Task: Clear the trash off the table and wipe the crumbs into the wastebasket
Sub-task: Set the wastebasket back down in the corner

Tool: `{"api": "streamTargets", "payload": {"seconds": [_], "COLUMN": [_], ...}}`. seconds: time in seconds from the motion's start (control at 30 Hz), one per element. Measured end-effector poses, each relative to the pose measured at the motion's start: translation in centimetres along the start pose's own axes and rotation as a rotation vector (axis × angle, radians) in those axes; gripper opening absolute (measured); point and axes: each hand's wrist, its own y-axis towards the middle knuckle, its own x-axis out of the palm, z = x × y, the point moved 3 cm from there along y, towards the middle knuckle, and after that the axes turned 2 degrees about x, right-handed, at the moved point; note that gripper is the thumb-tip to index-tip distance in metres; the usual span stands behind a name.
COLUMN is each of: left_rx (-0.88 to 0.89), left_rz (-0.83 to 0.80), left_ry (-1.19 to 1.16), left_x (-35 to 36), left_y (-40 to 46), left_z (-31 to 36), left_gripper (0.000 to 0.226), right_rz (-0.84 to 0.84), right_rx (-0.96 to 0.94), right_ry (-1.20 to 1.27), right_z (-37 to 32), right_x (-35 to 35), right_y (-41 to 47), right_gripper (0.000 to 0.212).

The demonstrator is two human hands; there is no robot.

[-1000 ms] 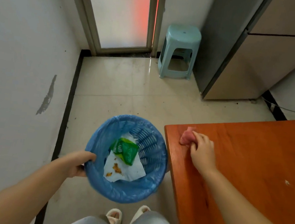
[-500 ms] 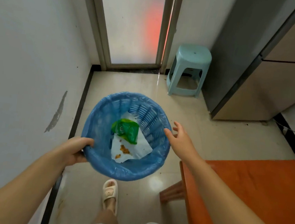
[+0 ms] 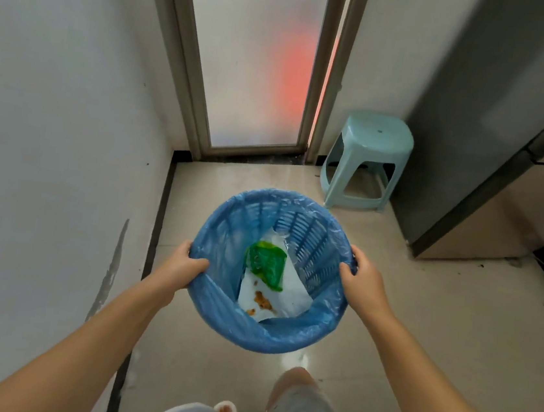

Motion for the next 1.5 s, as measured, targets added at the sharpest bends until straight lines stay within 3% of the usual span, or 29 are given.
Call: {"api": "streamTargets", "payload": {"seconds": [0.33,0.63,1.17,1.5], "left_rx": [-0.077,-0.149,-0.326,-0.561], "left_rz": [-0.030,0.185,0.406,0.656], "left_ry": [-0.126,-0.333,-0.595,-0.939], "left_x": [1.7,-1.7,-16.4,-21.4], "left_y": [15.5,27.6,50.8,62.9], "left_z": [11.0,18.2,27.3,23.9], "left_gripper": [0.033,0.021,0.025,0.034], "right_rz": [-0.091,-0.289,-0.529,-0.977], "right_rx": [0.003,-0.037,-0.073,0.024], "right_ry": [-0.069,-0.126,-0.285,-0.495], "right_z": [-4.7,-13.1,-29.8,-36.2], "right_x": [-0.1,4.3,22.2,41.0], "right_y": [20.5,38.2,64.3,78.8], "right_gripper": [0.035,0.041,0.044,0.042]}}
